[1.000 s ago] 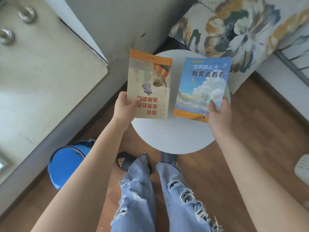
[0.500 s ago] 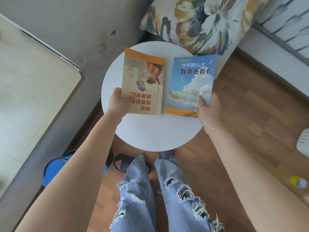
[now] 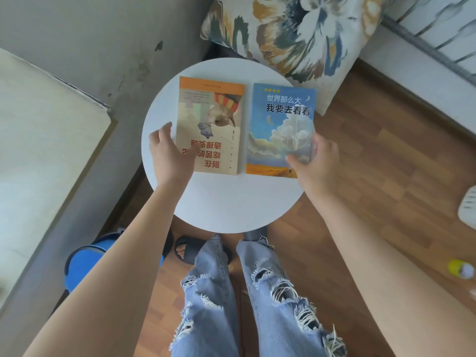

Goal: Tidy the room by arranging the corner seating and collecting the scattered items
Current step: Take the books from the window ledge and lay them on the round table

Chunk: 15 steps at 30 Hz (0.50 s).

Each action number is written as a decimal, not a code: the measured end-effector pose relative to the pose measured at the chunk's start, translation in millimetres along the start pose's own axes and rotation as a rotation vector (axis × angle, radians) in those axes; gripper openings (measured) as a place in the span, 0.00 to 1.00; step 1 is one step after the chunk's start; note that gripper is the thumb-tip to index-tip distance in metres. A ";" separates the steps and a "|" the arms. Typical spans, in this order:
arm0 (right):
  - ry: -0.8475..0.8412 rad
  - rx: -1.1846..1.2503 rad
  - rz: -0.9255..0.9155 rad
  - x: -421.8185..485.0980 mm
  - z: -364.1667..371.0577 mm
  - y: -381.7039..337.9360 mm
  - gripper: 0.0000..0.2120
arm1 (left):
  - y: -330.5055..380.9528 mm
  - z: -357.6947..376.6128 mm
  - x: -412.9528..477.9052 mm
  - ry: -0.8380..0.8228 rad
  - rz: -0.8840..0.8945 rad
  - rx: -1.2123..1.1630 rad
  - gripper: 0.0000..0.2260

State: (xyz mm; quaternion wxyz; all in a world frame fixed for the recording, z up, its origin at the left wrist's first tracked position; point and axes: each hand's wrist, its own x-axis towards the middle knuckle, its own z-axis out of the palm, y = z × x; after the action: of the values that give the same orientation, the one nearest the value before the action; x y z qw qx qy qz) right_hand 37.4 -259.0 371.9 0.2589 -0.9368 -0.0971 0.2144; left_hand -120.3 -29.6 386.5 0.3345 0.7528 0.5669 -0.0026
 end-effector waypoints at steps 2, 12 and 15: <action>-0.003 -0.111 -0.118 -5.7 0.3 0.6 0.36 | 3.3 1.7 -5.7 0.049 0.164 0.143 0.35; -0.140 -0.348 -0.282 -11.2 17.4 -17.8 0.40 | 7.3 35.1 -22.2 -0.161 0.443 0.432 0.40; -0.149 -0.346 -0.292 -7.5 18.5 -20.6 0.40 | 11.0 37.4 -16.6 -0.153 0.440 0.428 0.40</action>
State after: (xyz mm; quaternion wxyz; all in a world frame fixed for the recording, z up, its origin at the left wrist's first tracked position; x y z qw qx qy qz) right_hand 20.9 -235.6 371.1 0.1147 -0.9248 -0.2858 0.2234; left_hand -102.8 -64.1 369.3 0.2026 0.9083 0.3503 -0.1063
